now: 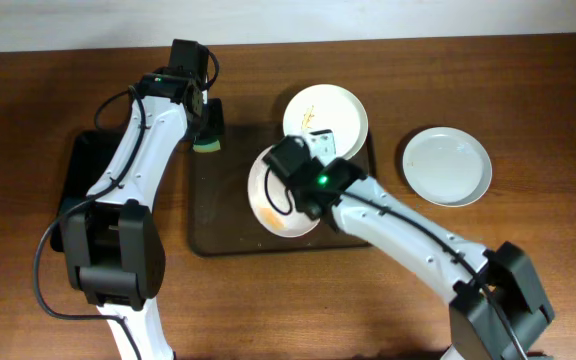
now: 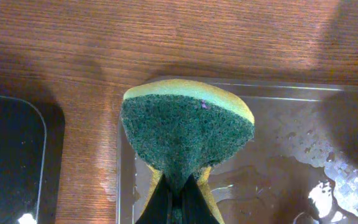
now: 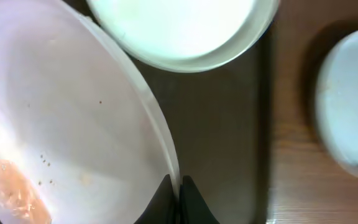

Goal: Clean dirty plates on tray and stack at the side

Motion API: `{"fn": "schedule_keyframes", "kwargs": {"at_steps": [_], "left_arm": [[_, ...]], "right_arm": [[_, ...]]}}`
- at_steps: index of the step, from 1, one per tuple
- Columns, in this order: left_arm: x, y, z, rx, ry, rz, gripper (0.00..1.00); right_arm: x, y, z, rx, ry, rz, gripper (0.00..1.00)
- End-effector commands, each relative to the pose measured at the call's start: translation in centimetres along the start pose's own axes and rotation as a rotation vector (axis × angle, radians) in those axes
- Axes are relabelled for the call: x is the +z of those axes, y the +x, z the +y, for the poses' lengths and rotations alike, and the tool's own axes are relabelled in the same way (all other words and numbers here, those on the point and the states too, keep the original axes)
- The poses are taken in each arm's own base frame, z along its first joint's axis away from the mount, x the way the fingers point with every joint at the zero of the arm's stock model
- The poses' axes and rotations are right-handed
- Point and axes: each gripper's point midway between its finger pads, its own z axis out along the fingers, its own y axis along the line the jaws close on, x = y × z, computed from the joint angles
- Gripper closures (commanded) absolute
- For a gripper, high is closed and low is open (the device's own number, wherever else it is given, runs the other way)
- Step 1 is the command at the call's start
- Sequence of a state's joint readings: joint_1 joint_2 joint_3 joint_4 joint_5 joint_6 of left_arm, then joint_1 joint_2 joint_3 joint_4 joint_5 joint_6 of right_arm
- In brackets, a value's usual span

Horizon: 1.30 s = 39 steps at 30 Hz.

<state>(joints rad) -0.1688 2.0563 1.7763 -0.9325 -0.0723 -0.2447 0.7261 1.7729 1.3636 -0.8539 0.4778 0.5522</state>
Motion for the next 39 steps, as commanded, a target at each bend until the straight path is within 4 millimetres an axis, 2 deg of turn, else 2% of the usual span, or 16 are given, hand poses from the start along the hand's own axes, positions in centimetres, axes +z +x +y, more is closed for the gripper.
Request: {"fn": "schedule_keyframes", "kwargs": {"at_steps": [1, 5, 9, 14, 17, 20, 22, 24, 25, 27, 29, 30, 32, 34, 37, 39], "left_arm": [[-0.7, -0.1, 0.4, -0.015, -0.012, -0.016, 0.99], [-0.5, 0.0, 0.4, -0.015, -0.014, -0.01, 1.0], [-0.3, 0.1, 0.4, -0.014, -0.015, -0.005, 1.0], [-0.2, 0.1, 0.4, -0.014, -0.015, -0.004, 0.99], [-0.2, 0.1, 0.4, -0.014, -0.015, -0.004, 0.99], [-0.2, 0.1, 0.4, -0.014, -0.016, -0.001, 1.0], [-0.2, 0.2, 0.4, -0.014, -0.017, 0.003, 1.0], [-0.2, 0.5, 0.4, -0.013, -0.018, 0.012, 1.0], [-0.2, 0.9, 0.4, -0.012, -0.015, 0.029, 0.99], [-0.3, 1.7, 0.2, -0.01, 0.002, 0.067, 1.0], [-0.4, 2.8, -0.6, -0.01, 0.052, 0.116, 0.99], [-0.5, 3.3, -1.3, -0.012, 0.094, 0.141, 1.0], [-1.6, 4.7, -5.1, 0.031, 0.33, 0.21, 1.0], [-3.0, 5.3, -8.0, 0.036, 0.509, 0.247, 1.0], [-3.6, 6.2, -10.4, 0.075, 0.558, 0.263, 0.99], [-3.6, 7.5, -12.3, 0.118, 0.568, 0.281, 0.99]], "right_arm": [[-3.9, -3.3, -2.2, -0.022, 0.227, -0.245, 0.96], [-8.1, -4.7, -2.0, -0.063, 0.403, -0.471, 0.96], [-10.9, -5.3, -1.9, -0.082, 0.5, -0.596, 0.96], [-12.6, -6.1, -3.2, -0.067, 0.607, -0.679, 0.96], [-12.6, -6.1, -3.2, -0.062, 0.604, -0.681, 0.96], [-12.2, -6.0, -2.9, -0.049, 0.574, -0.666, 0.96], [-11.0, -5.5, -2.2, -0.054, 0.511, -0.613, 0.96], [-8.5, -4.4, -0.8, -0.051, 0.367, -0.486, 0.96], [-6.6, -3.4, 0.0, -0.014, 0.252, -0.379, 0.96], [-4.0, -2.0, 1.0, 0.081, 0.079, -0.202, 0.96], [-2.3, -1.4, 2.0, 0.152, -0.082, -0.063, 0.96], [-1.8, -1.5, 2.0, 0.185, -0.137, -0.02, 0.96], [-0.8, -2.2, 0.8, 0.245, -0.162, 0.009, 0.96], [-0.5, -2.9, 0.4, 0.267, -0.164, -0.007, 0.96], [-0.8, -3.5, 1.7, 0.28, -0.232, -0.013, 0.96], [-1.0, -3.8, 2.3, 0.286, -0.27, -0.016, 0.96]]}}
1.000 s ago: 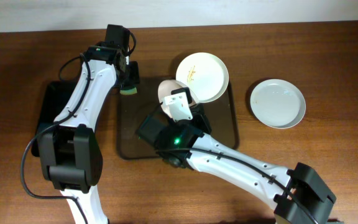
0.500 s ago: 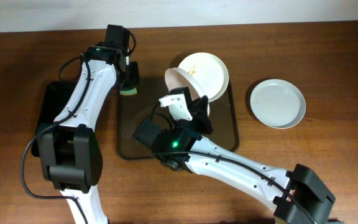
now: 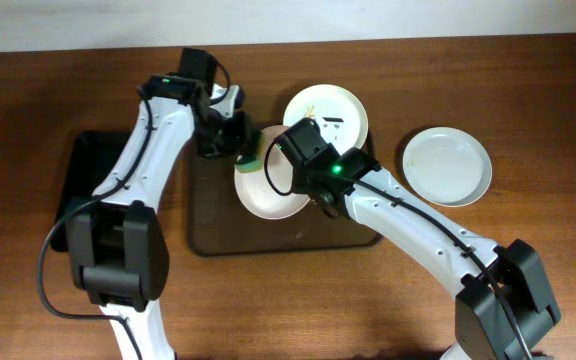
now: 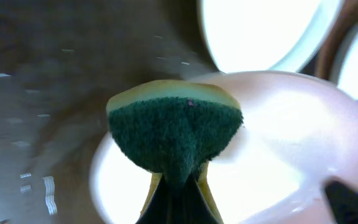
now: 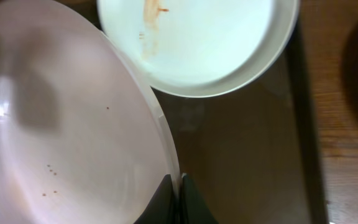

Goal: Clean dirty plates on tray and stack at the side

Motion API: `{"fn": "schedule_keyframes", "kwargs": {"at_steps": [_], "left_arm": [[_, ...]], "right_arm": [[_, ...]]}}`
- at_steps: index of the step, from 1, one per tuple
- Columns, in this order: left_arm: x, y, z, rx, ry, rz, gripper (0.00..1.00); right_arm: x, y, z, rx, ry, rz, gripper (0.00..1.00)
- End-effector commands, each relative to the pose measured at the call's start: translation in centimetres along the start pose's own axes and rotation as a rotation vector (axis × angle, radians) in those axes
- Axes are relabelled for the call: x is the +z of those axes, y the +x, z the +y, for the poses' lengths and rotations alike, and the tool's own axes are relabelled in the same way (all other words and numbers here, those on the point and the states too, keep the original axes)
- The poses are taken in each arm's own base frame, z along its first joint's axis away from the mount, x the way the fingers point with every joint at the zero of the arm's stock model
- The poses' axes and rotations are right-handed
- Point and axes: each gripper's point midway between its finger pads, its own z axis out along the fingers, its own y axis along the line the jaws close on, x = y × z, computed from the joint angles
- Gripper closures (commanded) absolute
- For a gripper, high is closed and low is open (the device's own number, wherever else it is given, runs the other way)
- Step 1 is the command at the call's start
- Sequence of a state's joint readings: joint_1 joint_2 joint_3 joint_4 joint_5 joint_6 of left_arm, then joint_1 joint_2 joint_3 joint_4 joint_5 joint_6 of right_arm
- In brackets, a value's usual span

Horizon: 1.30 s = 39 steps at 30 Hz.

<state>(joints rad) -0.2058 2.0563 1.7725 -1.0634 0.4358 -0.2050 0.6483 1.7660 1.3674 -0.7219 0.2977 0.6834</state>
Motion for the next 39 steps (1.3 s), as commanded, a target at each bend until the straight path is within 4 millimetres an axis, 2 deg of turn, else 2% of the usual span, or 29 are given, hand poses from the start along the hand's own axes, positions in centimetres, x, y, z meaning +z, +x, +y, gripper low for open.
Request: {"fn": "schedule_keyframes", "kwargs": {"at_steps": [1, 6, 8, 12, 14, 18, 20, 22, 23, 25, 26, 29, 33, 36, 39], "left_arm": [[1.5, 1.8, -3.9, 0.084, 0.089, 0.046, 1.0], [2.9, 2.9, -3.4, 0.025, 0.069, 0.075, 1.0], [3.4, 3.5, -3.3, 0.019, 0.068, 0.095, 0.99], [3.5, 3.8, -3.4, 0.022, 0.061, 0.101, 0.99], [3.4, 4.2, -3.6, 0.015, 0.076, 0.119, 0.99], [3.1, 4.5, -4.7, 0.013, 0.142, 0.138, 0.99], [3.1, 4.4, -4.3, 0.024, 0.127, 0.133, 0.99], [3.0, 4.1, -1.8, 0.005, 0.015, 0.118, 1.0], [2.9, 4.2, -0.6, -0.007, -0.037, 0.12, 0.99], [2.1, 4.9, 2.4, -0.047, -0.159, 0.146, 0.99], [1.8, 5.3, 3.1, -0.063, -0.181, 0.161, 0.99], [1.5, 6.1, 3.5, -0.084, -0.192, 0.195, 1.0], [1.5, 6.5, 3.4, -0.081, -0.201, 0.209, 1.0], [1.5, 6.5, 3.7, -0.079, -0.219, 0.205, 0.99], [1.5, 6.2, 3.7, -0.076, -0.217, 0.196, 1.0]], "right_arm": [[-1.4, -1.0, 1.6, 0.034, -0.09, -0.012, 0.96], [-1.3, -1.9, 1.0, 0.063, -0.102, -0.009, 0.96], [-1.7, -3.2, 0.8, 0.077, -0.108, -0.031, 0.96], [-2.8, -5.4, 1.1, 0.097, -0.125, -0.084, 0.96], [-2.8, -6.4, 0.3, 0.114, -0.095, -0.122, 0.96], [-2.7, -6.7, -0.4, 0.118, -0.064, -0.14, 0.96], [-2.6, -6.0, -0.6, 0.105, -0.054, -0.11, 0.96], [-1.7, -4.2, -0.8, 0.088, -0.051, -0.024, 0.94], [-1.1, -3.4, -0.7, 0.083, -0.055, 0.014, 0.89], [0.3, -1.1, 0.1, 0.069, -0.088, 0.126, 0.74], [1.0, -0.1, 0.5, 0.055, -0.103, 0.17, 0.71], [3.2, 2.6, 1.1, 0.034, -0.117, 0.292, 0.68], [6.3, 5.7, 0.8, 0.003, -0.083, 0.404, 0.68], [7.4, 6.3, 0.2, -0.006, -0.047, 0.418, 0.68], [7.9, 5.9, -0.2, -0.049, -0.051, 0.405, 0.68]]}}
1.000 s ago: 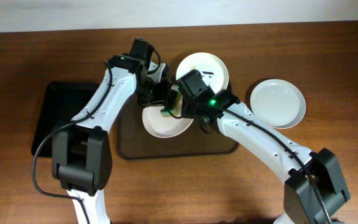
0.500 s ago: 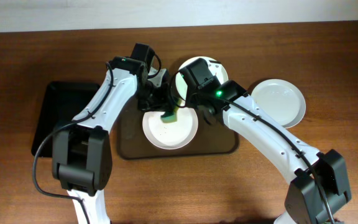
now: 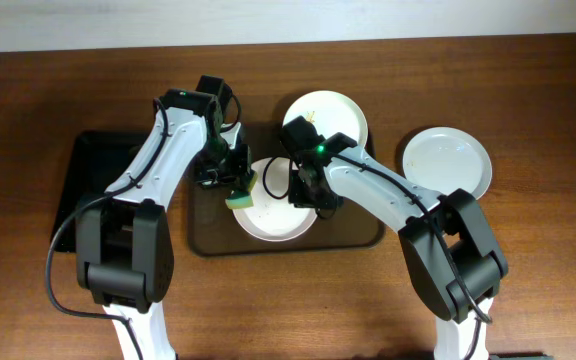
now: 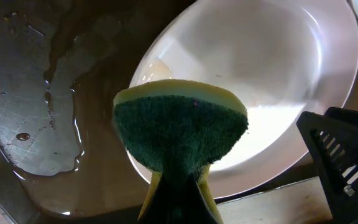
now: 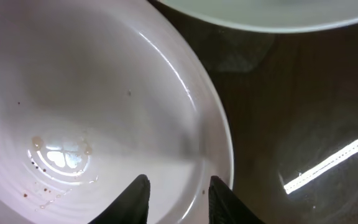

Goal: Clean dirty plates on tray and stack at the side
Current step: 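Scrub the plate again with the sponge in the left gripper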

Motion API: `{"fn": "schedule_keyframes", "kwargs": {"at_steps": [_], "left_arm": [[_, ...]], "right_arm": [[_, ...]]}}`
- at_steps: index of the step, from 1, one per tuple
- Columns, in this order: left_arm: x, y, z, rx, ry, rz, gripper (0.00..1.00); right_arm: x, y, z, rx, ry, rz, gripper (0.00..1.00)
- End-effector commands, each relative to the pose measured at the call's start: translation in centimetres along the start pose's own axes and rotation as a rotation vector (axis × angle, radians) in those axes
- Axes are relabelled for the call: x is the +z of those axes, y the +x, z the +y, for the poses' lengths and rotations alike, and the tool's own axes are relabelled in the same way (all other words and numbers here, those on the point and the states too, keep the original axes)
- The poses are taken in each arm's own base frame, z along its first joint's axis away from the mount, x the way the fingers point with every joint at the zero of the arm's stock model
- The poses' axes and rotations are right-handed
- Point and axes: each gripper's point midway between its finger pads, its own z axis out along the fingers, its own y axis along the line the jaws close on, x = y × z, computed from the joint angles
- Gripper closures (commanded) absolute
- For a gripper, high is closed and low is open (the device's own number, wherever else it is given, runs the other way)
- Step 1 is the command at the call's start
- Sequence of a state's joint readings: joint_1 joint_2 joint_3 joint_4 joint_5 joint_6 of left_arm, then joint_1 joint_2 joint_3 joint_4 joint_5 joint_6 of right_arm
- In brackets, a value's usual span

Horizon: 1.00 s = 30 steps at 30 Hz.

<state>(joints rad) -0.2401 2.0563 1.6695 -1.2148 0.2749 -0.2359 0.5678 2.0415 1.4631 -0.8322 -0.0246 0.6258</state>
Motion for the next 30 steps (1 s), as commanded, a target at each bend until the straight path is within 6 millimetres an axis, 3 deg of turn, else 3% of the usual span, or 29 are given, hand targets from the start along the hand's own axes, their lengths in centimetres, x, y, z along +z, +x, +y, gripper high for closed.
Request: {"fn": "schedule_keyframes", "kwargs": {"at_steps": [1, 4, 5, 7, 9, 11, 16, 24, 27, 30], "left_arm": [[-0.3, -0.2, 0.1, 0.01, -0.009, -0.019, 0.99], [-0.3, -0.4, 0.0, 0.013, -0.007, -0.028, 0.99], [-0.3, -0.5, 0.0, 0.014, -0.006, -0.032, 1.0], [-0.3, -0.6, 0.0, 0.014, -0.005, -0.034, 1.0], [-0.3, -0.6, 0.0, 0.014, -0.005, -0.034, 0.99], [-0.3, -0.7, 0.0, 0.016, -0.004, -0.041, 0.99], [-0.3, -0.9, -0.1, 0.018, -0.002, -0.047, 1.0], [0.7, -0.2, 0.3, 0.011, -0.001, -0.022, 0.99], [1.0, 0.1, 0.3, 0.008, 0.002, -0.012, 0.99], [1.0, 0.2, -0.3, 0.01, 0.038, -0.005, 1.0]], "right_arm": [[0.2, -1.3, -0.3, -0.077, -0.016, -0.023, 0.68], [-2.0, -2.9, 0.8, -0.188, -0.074, -0.075, 0.64], [-3.3, -3.6, 0.5, -0.221, -0.081, -0.104, 0.6], [-4.1, -4.0, -0.7, -0.247, -0.068, -0.103, 0.52], [-3.1, -3.6, -2.4, -0.239, -0.056, -0.054, 0.52], [-2.2, -3.2, -2.5, -0.24, -0.079, -0.032, 0.53], [0.6, -1.8, -0.4, -0.251, -0.196, 0.034, 0.54], [3.1, -0.4, -0.3, -0.086, -0.212, 0.13, 0.77], [3.3, 0.0, 0.5, 0.024, -0.253, 0.157, 0.93], [3.9, 0.0, 1.2, 0.113, -0.287, 0.157, 0.96]]}}
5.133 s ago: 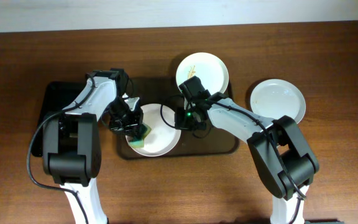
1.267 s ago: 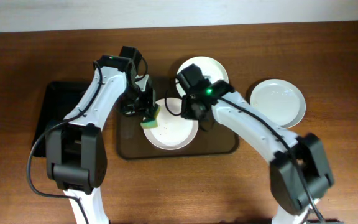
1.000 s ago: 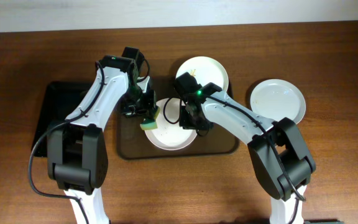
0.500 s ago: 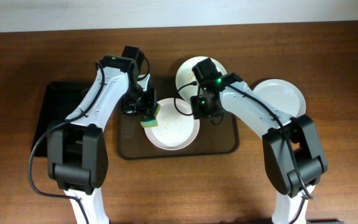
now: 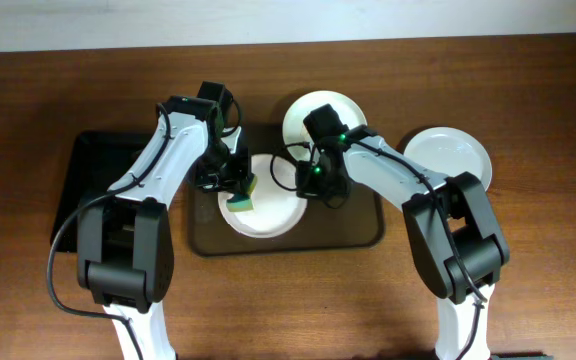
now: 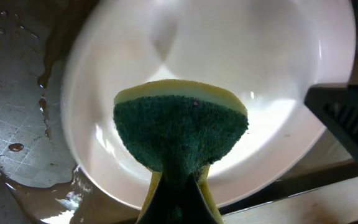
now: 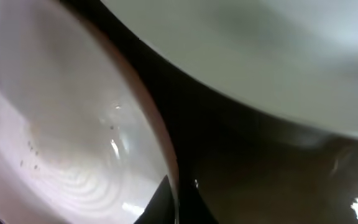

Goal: Clean dirty plates on tray and stack at the side
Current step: 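Scrub the plate again with the sponge in the left gripper, then lift the plate with the right gripper and stack it on the right plate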

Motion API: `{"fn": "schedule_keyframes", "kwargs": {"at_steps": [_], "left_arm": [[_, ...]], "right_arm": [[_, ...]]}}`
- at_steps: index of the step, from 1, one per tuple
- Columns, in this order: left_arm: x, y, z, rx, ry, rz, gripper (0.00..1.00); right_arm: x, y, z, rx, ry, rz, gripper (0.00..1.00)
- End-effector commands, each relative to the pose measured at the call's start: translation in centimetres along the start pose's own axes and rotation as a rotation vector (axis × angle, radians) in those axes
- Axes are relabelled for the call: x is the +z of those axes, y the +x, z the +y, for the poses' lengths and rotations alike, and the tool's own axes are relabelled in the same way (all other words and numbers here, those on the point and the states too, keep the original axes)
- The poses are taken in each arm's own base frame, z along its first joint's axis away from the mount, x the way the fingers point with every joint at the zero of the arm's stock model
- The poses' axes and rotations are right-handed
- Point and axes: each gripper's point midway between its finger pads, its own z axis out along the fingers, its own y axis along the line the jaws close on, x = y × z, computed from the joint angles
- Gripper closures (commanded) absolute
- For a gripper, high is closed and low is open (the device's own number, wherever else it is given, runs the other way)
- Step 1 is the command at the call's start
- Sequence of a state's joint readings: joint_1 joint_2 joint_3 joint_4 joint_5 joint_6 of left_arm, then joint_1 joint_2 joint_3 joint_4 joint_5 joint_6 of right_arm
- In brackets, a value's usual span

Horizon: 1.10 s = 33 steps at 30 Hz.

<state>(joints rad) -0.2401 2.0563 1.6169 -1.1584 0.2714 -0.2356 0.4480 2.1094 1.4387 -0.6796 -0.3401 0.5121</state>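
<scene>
A white plate (image 5: 273,208) lies on the wet brown tray (image 5: 353,225); faint specks show in its bowl (image 7: 55,124). My left gripper (image 5: 236,185) is shut on a green-and-yellow sponge (image 6: 180,127), which sits over the plate's left half (image 6: 229,62). My right gripper (image 7: 180,194) is shut on the plate's right rim, as the overhead view also shows for the right gripper (image 5: 312,180). A second white plate (image 5: 325,112) with orange streaks rests at the tray's back edge. One clean white plate (image 5: 453,152) sits on the table to the right.
A black tray (image 5: 78,195) lies on the wooden table to the left of the brown one. Puddles of water (image 6: 17,124) cover the brown tray's floor. Both arms cross over the tray's back half.
My right gripper was open over the plate's right side; now it is shut on the right rim. The plate sits a little further left under the sponge. The left gripper barely moved.
First my right gripper held the orange-stained plate by its rim while the sponge hung at the tray's back left corner. Then the sponge was at the held plate. Later the plate lay on the tray, stain gone, right gripper open. Now the rim is gripped again.
</scene>
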Motion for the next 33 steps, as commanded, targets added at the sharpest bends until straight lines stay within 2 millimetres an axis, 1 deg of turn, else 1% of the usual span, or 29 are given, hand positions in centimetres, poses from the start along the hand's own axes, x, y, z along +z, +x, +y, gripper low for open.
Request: {"fn": "schedule_keyframes", "kwargs": {"at_steps": [1, 4, 5, 6, 8, 9, 10, 12, 13, 15, 16, 17, 19, 21, 22, 24, 26, 28, 29, 30, 31, 33], "left_arm": [[-0.2, 0.2, -0.7, 0.008, 0.04, 0.0, 0.99], [0.4, 0.1, -0.9, 0.046, 0.041, -0.009, 0.99], [0.8, -0.2, -1.0, 0.073, 0.043, -0.026, 0.99], [1.7, -0.6, -1.0, 0.092, 0.031, -0.052, 0.99], [3.9, -0.9, -0.7, 0.121, 0.002, -0.091, 0.99], [4.6, -0.9, -0.4, 0.128, -0.014, -0.103, 1.0], [5.5, -1.0, 0.1, 0.135, -0.042, -0.121, 0.99], [6.6, -1.0, 1.3, 0.137, -0.091, -0.143, 0.99], [6.8, -1.1, 2.1, 0.131, -0.13, -0.152, 0.99], [6.4, -1.5, 4.6, 0.113, -0.274, -0.182, 0.99], [6.0, -1.9, 5.8, 0.09, -0.347, -0.204, 0.99], [5.0, -2.3, 7.7, 0.021, -0.461, -0.247, 1.0], [3.4, -3.0, 9.9, -0.056, -0.601, -0.318, 1.0], [2.3, -3.6, 10.7, -0.064, -0.669, -0.355, 1.0], [1.3, -4.3, 10.8, -0.066, -0.703, -0.386, 0.99], [0.4, -5.2, 10.4, -0.069, -0.706, -0.42, 0.99], [-1.0, -6.7, 9.6, -0.076, -0.688, -0.469, 0.99], [-3.5, -8.5, 8.2, -0.087, -0.661, -0.53, 1.0], [-5.2, -9.2, 7.5, -0.097, -0.65, -0.553, 0.99], [-6.6, -9.6, 7.0, -0.109, -0.642, -0.568, 1.0], [-8.7, -10.0, 6.0, -0.109, -0.62, -0.585, 0.99], [-11.7, -10.3, 4.3, -0.104, -0.566, -0.597, 0.99]], "right_arm": [[1.9, 1.4, -0.4, 0.139, -0.009, 0.046, 0.96], [1.9, 0.7, 0.8, 0.142, -0.071, 0.027, 0.96], [1.9, 0.6, 0.9, 0.139, -0.074, 0.023, 0.96], [1.9, 0.5, 0.9, 0.139, -0.075, 0.022, 0.96], [1.9, 0.5, 0.9, 0.138, -0.075, 0.022, 0.96], [1.9, 0.5, 0.9, 0.135, -0.075, 0.021, 0.96], [1.9, 0.5, 0.9, 0.132, -0.074, 0.022, 0.96], [1.9, 0.5, 0.9, 0.131, -0.075, 0.022, 0.96], [1.9, 0.5, 0.9, 0.131, -0.075, 0.022, 0.96], [1.9, 0.5, 0.9, 0.131, -0.075, 0.021, 0.96], [1.9, 0.5, 0.9, 0.131, -0.075, 0.022, 0.96], [1.9, 0.5, 0.9, 0.131, -0.074, 0.022, 0.96], [1.9, 0.6, 0.8, 0.133, -0.072, 0.026, 0.96], [1.9, 0.7, 0.8, 0.13, -0.071, 0.028, 0.96], [1.9, 0.7, 0.8, 0.13, -0.071, 0.028, 0.96], [1.9, 0.7, 0.8, 0.131, -0.07, 0.028, 0.96], [1.9, 0.7, 0.7, 0.131, -0.069, 0.03, 0.96], [1.9, 0.8, 0.7, 0.125, -0.066, 0.033, 0.96], [1.9, 0.9, 0.6, 0.122, -0.064, 0.036, 0.96], [1.9, 0.9, 0.6, 0.119, -0.063, 0.036, 0.96], [1.9, 1.0, 0.6, 0.12, -0.06, 0.036, 0.96], [1.9, 0.9, 0.6, 0.113, -0.06, 0.036, 0.96]]}}
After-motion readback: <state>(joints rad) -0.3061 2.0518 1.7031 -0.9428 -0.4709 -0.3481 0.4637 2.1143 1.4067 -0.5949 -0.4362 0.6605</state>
